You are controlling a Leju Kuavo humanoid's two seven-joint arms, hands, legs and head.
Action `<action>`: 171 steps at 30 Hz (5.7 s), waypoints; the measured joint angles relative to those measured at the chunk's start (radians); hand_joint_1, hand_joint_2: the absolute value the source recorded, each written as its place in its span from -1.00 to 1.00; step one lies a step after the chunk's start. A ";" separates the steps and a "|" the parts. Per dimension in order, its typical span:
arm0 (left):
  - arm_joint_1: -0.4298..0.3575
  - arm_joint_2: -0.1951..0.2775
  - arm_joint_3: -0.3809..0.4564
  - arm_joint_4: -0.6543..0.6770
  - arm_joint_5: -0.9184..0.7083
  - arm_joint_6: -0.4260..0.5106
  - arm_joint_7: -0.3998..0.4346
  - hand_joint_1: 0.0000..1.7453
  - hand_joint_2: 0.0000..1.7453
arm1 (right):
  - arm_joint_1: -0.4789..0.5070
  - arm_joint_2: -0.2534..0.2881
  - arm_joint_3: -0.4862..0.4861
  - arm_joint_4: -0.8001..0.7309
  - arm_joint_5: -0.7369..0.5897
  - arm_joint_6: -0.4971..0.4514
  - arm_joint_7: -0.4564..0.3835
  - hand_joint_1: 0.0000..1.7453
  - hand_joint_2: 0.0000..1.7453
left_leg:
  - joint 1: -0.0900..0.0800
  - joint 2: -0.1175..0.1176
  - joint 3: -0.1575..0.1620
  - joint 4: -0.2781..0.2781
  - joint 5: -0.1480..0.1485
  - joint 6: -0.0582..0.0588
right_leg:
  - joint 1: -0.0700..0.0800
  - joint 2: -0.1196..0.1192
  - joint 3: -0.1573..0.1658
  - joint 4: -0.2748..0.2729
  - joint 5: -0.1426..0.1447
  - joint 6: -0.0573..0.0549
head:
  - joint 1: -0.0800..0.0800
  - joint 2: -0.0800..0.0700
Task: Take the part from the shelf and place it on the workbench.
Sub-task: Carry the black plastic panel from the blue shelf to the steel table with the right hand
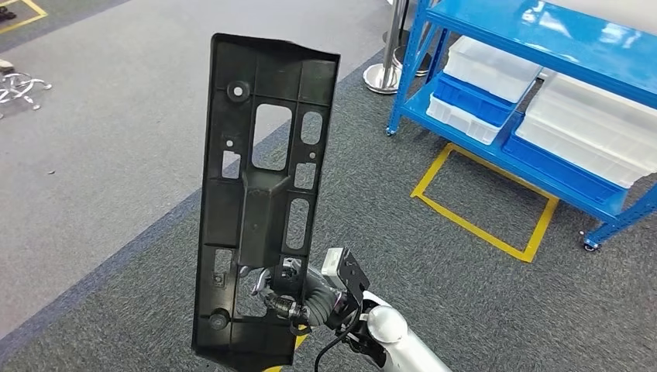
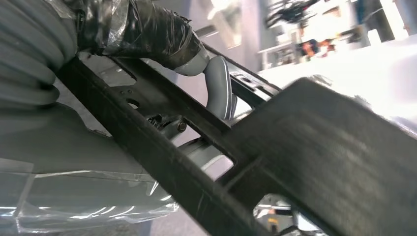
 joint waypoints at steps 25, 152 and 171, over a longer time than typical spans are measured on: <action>0.000 0.002 -0.001 0.000 -0.012 -0.001 0.005 -1.00 1.00 | -0.030 -0.004 0.051 -0.008 0.051 -0.039 -0.012 1.00 1.00 | -0.007 0.055 -0.017 0.017 -0.003 -0.024 | 0.003 -0.102 0.114 -0.237 0.118 -0.010 | -0.004 0.000; -0.007 0.011 -0.048 0.000 -0.047 -0.025 0.020 -1.00 1.00 | -0.042 -0.073 0.083 -0.094 0.113 -0.055 -0.053 1.00 1.00 | 0.013 0.026 -0.041 0.032 0.012 -0.014 | -0.004 -0.050 0.110 -0.193 0.079 0.015 | -0.012 0.000; -0.009 0.007 -0.048 0.000 -0.046 -0.019 0.022 -1.00 1.00 | -0.039 -0.081 0.083 -0.095 0.112 -0.055 -0.056 1.00 1.00 | 0.007 0.004 -0.161 0.277 -0.107 -0.048 | 0.007 -0.024 0.112 -0.270 0.158 -0.041 | -0.014 0.000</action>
